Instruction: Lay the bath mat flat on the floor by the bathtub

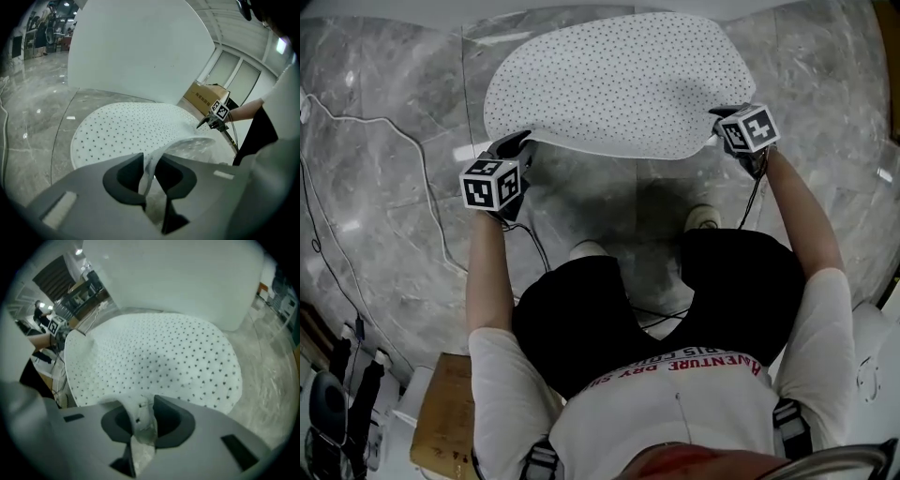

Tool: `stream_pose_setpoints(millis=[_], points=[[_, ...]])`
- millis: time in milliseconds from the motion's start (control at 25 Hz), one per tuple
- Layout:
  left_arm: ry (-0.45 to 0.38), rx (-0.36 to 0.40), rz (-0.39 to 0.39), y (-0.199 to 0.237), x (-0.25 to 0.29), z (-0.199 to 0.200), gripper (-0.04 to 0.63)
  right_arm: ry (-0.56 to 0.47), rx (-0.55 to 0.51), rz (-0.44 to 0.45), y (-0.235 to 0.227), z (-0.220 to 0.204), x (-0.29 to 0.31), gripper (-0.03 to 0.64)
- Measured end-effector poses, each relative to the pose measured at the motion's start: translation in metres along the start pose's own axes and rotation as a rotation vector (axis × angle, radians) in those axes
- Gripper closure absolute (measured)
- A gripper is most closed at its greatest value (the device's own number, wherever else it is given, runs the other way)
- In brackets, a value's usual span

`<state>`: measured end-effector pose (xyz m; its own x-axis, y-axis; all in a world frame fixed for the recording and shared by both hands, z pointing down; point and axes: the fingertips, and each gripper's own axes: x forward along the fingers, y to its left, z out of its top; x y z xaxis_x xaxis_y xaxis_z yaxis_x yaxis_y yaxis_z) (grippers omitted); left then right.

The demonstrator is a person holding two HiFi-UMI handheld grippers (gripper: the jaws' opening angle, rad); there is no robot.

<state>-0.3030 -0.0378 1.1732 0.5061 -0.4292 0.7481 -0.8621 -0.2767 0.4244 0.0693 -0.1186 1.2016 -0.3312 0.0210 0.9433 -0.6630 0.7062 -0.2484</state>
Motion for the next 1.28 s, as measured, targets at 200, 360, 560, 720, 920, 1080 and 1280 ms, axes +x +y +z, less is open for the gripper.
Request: stream_pose_setpoints(millis=[200,360,560,720,920,1080,1280], points=[[0.084,0.072,0.003,-0.011,-0.004,-0.016,0.443,0.072,-0.1,-0.044,0.005,-0.02,-0.003,0.513],[0.09,0.137,0.062,-0.009,-0.01,-0.009,0.378,0.073,-0.148,-0.032,0.01,-0.008,-0.017,0.456],[0.06,0.118,0.031,-0.014,-0.036,0.009,0.242,0.022,-0.193,0.076,0.027,0.017,-0.053,0.3],[0.109,0.174,-0.04,-0.028,-0.061,0.006,0.212,-0.006,-0.242,0.118,0.045,0.038,-0.089,0.282],[0.053,0.158,-0.047,-0.035,-0.092,0.032,0.206,-0.018,-0.273,0.154,0.068,0.06,-0.11,0.282],[0.003,0.189,-0.027,-0.046,-0.096,0.062,0.209,-0.045,-0.288,0.144,0.081,0.078,-0.112,0.282],[-0.044,0.273,0.065,-0.053,-0.087,0.085,0.455,-0.095,-0.156,0.032,0.063,0.095,-0.109,0.465]])
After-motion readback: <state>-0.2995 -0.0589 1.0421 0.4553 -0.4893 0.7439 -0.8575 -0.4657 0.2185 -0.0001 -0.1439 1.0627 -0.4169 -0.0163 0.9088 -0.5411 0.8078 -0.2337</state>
